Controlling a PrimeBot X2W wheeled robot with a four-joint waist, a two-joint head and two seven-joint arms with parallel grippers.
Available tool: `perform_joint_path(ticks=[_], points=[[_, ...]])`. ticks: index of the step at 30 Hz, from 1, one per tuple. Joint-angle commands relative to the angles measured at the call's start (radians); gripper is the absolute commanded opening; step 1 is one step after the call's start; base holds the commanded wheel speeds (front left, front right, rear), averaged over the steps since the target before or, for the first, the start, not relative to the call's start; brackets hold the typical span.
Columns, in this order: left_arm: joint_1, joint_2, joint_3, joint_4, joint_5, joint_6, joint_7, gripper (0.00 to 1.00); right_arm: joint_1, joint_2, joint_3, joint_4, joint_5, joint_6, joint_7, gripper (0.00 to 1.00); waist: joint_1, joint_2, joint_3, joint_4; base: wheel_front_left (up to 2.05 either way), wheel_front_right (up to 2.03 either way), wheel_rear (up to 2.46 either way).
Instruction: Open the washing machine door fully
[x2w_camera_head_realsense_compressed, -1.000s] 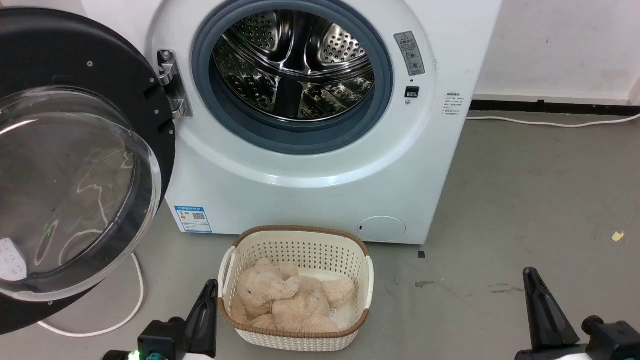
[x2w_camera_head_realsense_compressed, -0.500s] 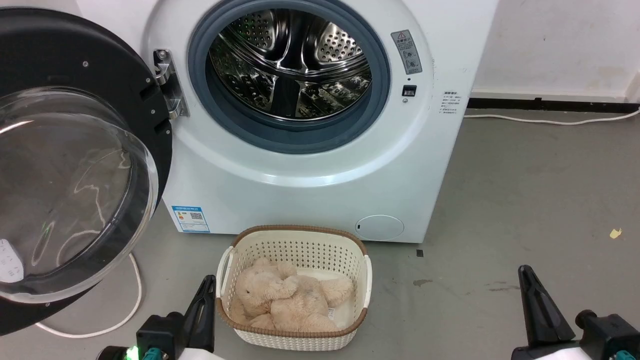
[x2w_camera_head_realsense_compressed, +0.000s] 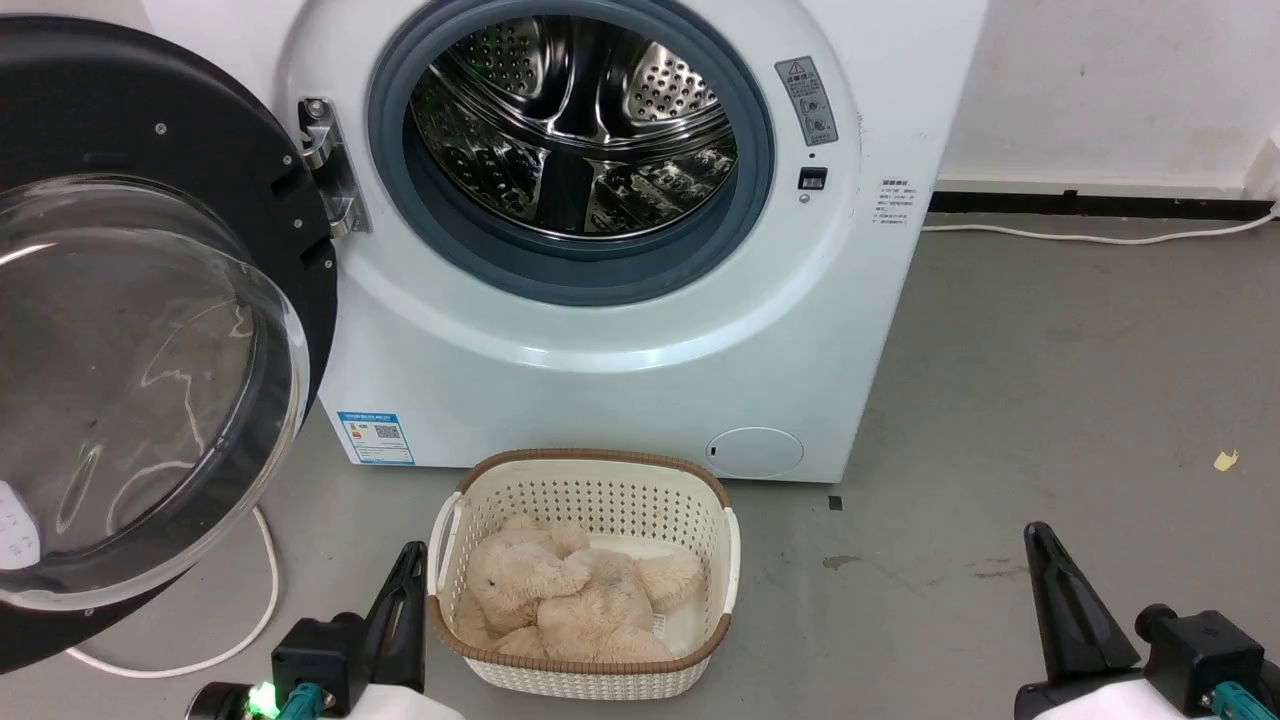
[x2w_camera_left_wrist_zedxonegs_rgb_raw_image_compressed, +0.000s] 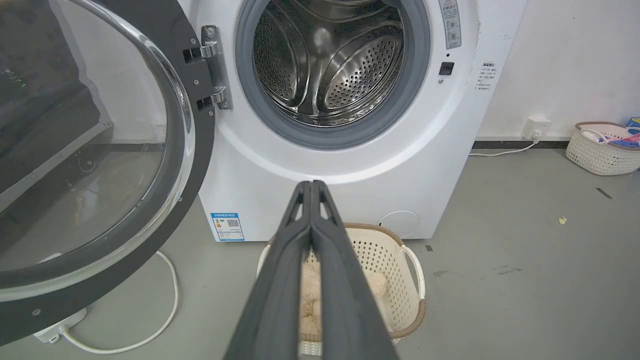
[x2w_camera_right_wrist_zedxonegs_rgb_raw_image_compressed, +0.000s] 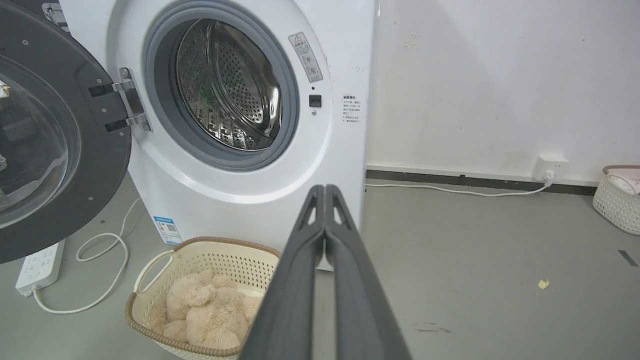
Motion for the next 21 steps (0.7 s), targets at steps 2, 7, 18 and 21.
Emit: perform_joint_path(ticks=[2, 7, 18, 21], points=[[-0.02, -0.007, 0.01, 0.001, 0.012, -0.009, 0.005, 0.0, -0.017, 0.0, 0.002, 0.004, -0.01, 0.0, 0.01, 0.0, 0.0, 0.0, 0.001, -0.001, 0.0, 0.0, 0.0], [-0.023, -0.015, 0.022, 0.002, 0.024, -0.016, 0.012, 0.0, -0.022, 0.0, 0.004, 0.005, -0.015, 0.0, 0.02, 0.0, 0.0, 0.0, 0.002, -0.003, 0.0, 0.0, 0.0], [-0.031, -0.034, 0.049, 0.003, 0.051, -0.032, 0.027, 0.0, -0.034, 0.001, 0.008, 0.008, -0.028, 0.0, 0.043, 0.0, 0.0, 0.0, 0.004, -0.008, 0.0, 0.0, 0.0], [-0.034, -0.039, 0.056, 0.003, 0.058, -0.037, 0.031, 0.0, -0.038, 0.001, 0.009, 0.008, -0.031, 0.0, 0.049, 0.0, 0.0, 0.0, 0.005, -0.01, 0.0, 0.0, 0.0]])
